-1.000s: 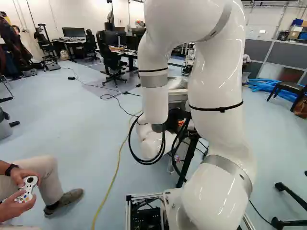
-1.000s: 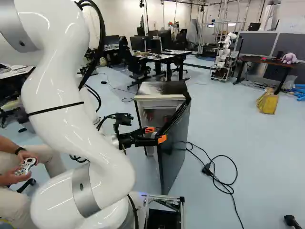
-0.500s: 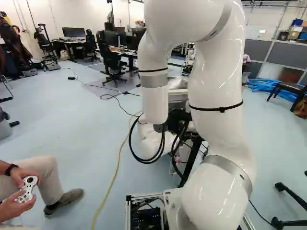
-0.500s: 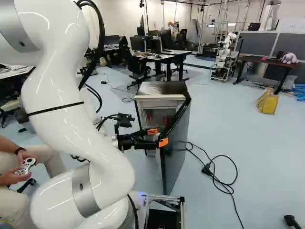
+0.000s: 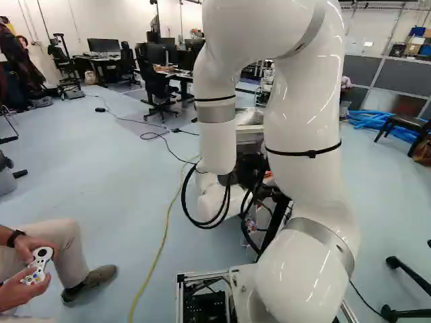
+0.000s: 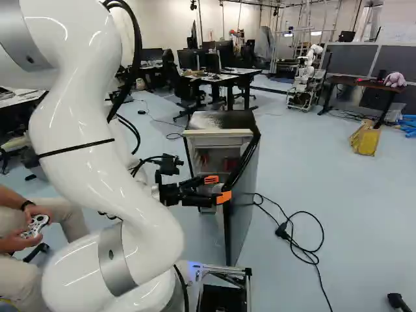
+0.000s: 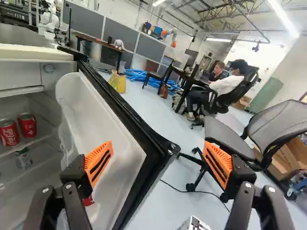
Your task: Grab a drink from the fridge
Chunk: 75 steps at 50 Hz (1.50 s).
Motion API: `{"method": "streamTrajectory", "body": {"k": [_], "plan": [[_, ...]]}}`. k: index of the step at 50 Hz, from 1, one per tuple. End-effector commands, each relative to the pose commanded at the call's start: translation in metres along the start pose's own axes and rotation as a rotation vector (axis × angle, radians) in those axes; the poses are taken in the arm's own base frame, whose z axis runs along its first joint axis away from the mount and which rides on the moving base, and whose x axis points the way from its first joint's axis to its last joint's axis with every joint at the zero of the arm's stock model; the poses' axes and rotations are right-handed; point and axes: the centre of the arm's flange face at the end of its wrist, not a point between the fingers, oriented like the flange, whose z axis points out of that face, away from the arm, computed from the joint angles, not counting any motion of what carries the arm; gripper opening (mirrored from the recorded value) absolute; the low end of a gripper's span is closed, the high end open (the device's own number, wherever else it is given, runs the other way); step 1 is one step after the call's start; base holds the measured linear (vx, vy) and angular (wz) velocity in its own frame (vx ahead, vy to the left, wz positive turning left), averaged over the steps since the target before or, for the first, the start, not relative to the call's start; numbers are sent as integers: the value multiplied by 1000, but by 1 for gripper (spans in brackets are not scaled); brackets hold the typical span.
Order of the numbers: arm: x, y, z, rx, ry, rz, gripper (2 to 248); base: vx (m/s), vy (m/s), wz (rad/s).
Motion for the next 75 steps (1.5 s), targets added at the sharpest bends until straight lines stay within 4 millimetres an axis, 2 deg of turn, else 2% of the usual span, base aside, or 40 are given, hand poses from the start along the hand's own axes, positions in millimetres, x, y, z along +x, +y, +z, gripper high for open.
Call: {"method": "streamTrajectory", "body": {"k": [41,75], "plan": [[11,-7,20,-162,-45,70,247,0,0,0],[27,-20,54,-341,-110,168,247,0,0,0]]}}
